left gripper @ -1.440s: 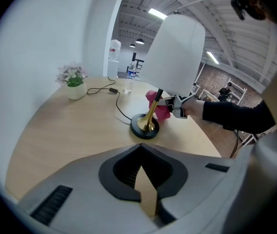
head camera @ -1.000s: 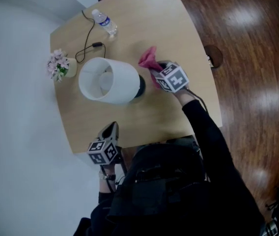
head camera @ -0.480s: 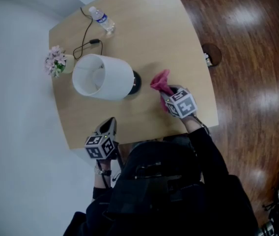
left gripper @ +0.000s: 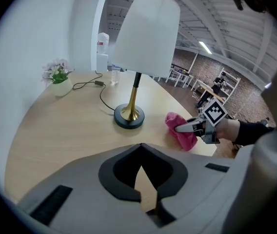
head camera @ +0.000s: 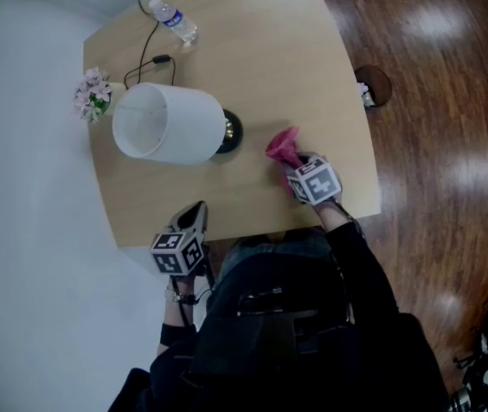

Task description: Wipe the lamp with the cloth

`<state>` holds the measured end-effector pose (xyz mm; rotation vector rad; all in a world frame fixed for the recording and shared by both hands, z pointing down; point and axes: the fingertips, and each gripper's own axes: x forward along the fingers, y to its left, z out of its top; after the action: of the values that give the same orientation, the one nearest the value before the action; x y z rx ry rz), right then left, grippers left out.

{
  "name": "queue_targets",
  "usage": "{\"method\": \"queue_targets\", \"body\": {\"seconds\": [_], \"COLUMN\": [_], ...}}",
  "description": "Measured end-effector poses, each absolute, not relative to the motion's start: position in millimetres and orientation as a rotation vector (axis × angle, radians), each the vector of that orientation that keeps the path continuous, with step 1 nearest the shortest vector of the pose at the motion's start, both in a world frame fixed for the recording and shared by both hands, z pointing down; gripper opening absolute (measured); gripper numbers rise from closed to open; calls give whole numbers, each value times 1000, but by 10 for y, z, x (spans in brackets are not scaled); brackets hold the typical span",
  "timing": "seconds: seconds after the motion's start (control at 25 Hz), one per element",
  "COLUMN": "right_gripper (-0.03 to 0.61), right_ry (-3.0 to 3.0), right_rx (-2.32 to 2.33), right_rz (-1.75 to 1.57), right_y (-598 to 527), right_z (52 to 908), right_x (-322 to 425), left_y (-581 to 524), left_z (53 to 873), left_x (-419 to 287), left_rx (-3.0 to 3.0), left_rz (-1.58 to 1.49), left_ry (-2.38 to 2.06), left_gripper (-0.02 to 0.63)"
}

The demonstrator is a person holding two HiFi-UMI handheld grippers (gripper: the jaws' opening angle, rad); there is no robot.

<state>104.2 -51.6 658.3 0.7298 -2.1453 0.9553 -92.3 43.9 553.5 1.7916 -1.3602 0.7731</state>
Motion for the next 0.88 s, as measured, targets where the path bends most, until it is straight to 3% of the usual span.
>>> {"method": "queue_targets", "body": {"seconds": [0.16,0.36,0.88], "right_gripper": [93,270,288], "right_ry": [-2123,-2116,-2158], "right_rx": [748,808,1162], "right_rz": [922,895,825], "right_y": [-535,-512,31], "right_z": [6654,6594,5746], "right_x": [1001,935,975], "left_y": [493,569,783], "left_z": [5525,5515,5429], "left_x": [-923,-1061,-1524], "left_rx": [1795,1821,2007], "left_rz": [769,750,706], "left_ry": [-1370,-1356,-1265], "left_gripper": [5,5,5]}}
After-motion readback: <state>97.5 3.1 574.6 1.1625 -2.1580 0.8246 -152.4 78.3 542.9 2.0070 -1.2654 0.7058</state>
